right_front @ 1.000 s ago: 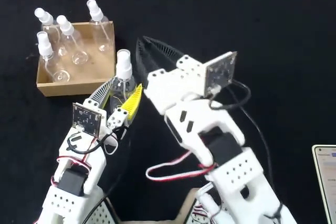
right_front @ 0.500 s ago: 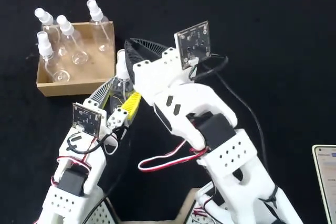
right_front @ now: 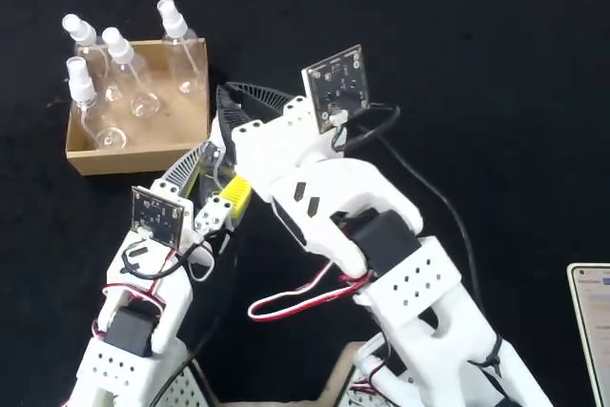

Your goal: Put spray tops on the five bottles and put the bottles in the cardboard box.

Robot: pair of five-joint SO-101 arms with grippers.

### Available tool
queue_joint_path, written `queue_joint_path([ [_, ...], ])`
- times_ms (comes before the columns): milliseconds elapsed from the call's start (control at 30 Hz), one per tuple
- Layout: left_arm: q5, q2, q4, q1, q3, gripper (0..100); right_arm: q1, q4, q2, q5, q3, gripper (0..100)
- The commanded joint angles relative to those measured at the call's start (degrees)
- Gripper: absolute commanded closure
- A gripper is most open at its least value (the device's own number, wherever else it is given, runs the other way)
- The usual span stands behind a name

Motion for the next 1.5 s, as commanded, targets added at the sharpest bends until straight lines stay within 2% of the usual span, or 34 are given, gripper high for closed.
queue_joint_path([
  [0,0.18,-0.18,0.00,0.31,1.19,96,-0.79,2.29,-0.13,-0.44,-1.45,98.7],
  [300,0.18,-0.18,0.00,0.66,1.19,96,-0.62,6.77,-0.13,-0.09,-10.42,98.4],
  [433,0.18,-0.09,0.00,0.66,1.19,96,0.00,12.84,-0.13,0.26,-18.33,98.4],
  [600,0.18,-0.09,0.00,0.66,1.19,96,8.97,18.81,-0.04,2.64,-20.35,98.4],
  [733,0.18,-0.35,0.00,0.22,1.19,96,16.79,17.76,-0.04,2.73,-10.86,98.4],
  [900,0.26,-0.35,0.00,0.22,1.19,96,20.04,8.35,0.04,2.55,7.96,98.4],
  [1067,0.09,-0.44,-0.62,-1.63,1.19,96,19.96,-16.26,0.31,2.73,27.74,98.4],
  [1167,0.18,-0.35,-5.80,-5.76,1.19,96,19.87,-28.04,0.40,2.81,34.77,98.4],
  [1333,0.70,0.09,-17.41,-14.37,1.19,96,19.78,-29.80,0.40,2.81,35.91,98.4],
  [1467,0.70,0.18,-24.09,-15.96,1.19,96,19.78,-29.80,0.40,2.81,36.00,98.4],
])
